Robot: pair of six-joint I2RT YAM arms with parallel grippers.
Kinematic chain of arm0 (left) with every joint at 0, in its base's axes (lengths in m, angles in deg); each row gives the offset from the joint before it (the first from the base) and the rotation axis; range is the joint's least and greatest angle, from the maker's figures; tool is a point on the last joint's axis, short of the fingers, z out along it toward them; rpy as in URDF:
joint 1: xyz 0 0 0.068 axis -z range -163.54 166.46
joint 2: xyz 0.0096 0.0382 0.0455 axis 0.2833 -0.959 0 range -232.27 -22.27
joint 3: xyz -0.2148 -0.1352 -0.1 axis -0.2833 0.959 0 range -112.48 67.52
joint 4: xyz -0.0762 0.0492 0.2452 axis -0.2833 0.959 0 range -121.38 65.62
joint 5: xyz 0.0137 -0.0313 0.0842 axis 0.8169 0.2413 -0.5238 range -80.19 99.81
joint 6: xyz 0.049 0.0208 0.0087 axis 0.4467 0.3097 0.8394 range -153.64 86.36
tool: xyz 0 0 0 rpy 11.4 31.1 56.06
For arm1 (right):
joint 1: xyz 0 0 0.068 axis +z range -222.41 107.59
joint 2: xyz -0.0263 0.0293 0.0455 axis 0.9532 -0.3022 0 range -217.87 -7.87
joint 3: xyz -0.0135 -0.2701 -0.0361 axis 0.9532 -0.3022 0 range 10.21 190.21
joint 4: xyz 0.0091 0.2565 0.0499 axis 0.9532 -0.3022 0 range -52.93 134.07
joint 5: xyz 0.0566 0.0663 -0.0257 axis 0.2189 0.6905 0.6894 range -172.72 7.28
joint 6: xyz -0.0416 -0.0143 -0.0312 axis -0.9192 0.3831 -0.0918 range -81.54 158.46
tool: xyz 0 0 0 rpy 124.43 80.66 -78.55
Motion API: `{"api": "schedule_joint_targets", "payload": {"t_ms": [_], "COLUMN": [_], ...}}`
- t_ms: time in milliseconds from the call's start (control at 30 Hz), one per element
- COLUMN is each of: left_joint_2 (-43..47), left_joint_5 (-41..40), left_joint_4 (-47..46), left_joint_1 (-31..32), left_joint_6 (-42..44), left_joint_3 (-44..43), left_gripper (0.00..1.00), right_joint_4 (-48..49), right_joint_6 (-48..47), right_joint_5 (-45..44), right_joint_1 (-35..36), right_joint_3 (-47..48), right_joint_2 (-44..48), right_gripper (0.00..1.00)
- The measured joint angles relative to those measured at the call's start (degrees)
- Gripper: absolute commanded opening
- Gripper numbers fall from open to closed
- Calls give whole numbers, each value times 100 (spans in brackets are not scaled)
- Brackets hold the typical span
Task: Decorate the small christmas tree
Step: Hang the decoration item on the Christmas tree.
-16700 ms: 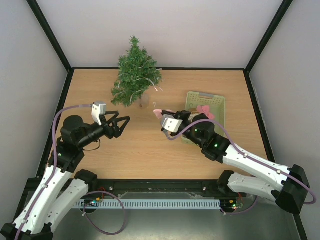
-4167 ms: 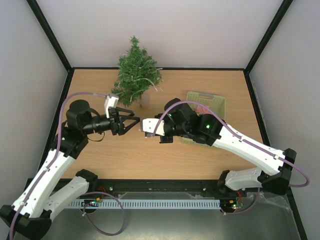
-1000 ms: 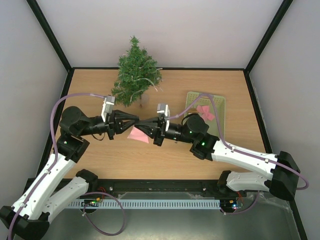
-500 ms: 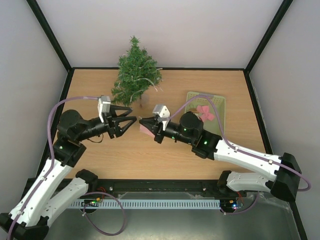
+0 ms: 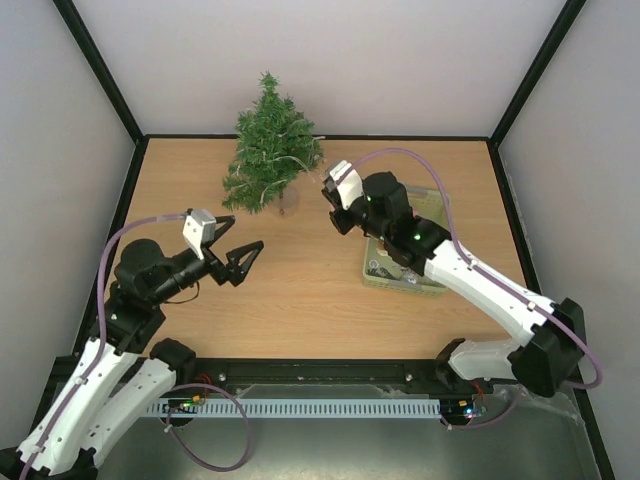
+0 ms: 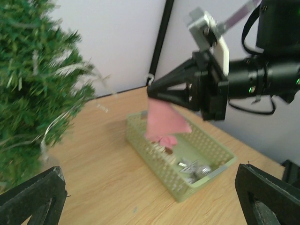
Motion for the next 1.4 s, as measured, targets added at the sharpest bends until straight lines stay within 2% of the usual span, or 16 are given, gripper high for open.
{"api": "schedule_joint_targets", "payload": {"t_ms": [200,500,767,933,1400], "left_joint_2": [271,603,951,1029,1108], "left_joint_5": [-649,-1458,-1502,-1504,-1510], "left_joint_4": [278,385,365,365,365], "left_joint_1": [0,0,0,0,0], "left_joint_6": [319,428,457,459,511], "left_joint_3": [505,595,595,595,597], "left_gripper": [99,100,99,99,99], "right_joint_4": [-125,258,680,750,907], "right_joint_6": [203,1921,3102,3628,4057], "right_joint_5": [-101,144,245,-63,-514], "right_joint_1": [-291,-293,-138,2,20], "right_joint_3": [459,651,850,866,1047], "right_joint_2": [-595,-820,-1128,-1419,-1663], "right_gripper": [2,2,2,2,2]}}
